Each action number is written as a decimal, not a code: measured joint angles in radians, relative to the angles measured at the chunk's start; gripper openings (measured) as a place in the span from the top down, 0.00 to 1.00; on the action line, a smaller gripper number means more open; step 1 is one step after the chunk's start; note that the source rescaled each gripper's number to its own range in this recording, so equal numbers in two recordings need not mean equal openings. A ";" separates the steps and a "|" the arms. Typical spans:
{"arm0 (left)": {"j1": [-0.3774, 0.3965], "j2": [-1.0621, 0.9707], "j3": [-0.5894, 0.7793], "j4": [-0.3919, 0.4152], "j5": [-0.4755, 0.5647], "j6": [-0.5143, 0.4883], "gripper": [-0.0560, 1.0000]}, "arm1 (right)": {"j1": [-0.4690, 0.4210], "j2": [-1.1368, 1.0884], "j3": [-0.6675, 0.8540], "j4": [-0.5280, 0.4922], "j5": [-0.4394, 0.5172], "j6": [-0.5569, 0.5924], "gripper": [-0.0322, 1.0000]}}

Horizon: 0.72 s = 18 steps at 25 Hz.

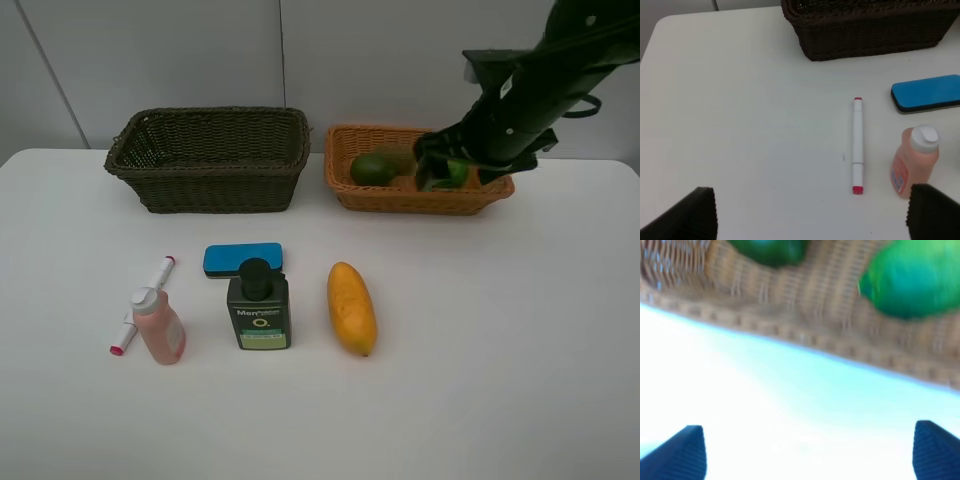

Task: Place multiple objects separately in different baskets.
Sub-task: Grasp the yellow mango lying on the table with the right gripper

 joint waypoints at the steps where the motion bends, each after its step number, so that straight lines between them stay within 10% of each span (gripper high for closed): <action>1: 0.000 0.000 0.000 0.000 0.000 0.000 0.00 | 0.008 -0.035 0.046 -0.001 -0.003 0.011 0.01; 18: 0.000 0.000 0.000 0.000 0.000 0.000 0.00 | 0.406 -0.161 0.304 0.062 -0.054 0.177 0.01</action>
